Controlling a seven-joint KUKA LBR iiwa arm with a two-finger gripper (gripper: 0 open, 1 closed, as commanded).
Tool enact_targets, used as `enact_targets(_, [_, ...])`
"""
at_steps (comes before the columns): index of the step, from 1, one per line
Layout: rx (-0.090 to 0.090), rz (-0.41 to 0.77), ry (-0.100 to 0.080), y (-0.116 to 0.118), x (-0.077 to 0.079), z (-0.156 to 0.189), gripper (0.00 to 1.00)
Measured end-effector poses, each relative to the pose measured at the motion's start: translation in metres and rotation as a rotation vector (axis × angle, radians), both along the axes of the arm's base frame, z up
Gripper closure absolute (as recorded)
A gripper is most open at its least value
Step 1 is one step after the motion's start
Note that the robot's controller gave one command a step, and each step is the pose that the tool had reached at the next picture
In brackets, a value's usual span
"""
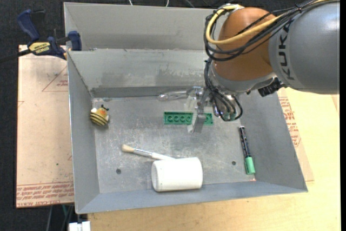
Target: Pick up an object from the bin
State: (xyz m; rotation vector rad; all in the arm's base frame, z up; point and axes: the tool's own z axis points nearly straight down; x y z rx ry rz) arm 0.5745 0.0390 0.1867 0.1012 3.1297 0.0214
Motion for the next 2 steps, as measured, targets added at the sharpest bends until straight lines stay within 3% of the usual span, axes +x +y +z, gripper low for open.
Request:
enact_targets(1, [0.001,0.0,-0.008,0.0004,0.002,0.0486,1.0])
enact_targets(2, [0.002,-0.001,-0.013,0.0009,0.003,0.0537,1.0])
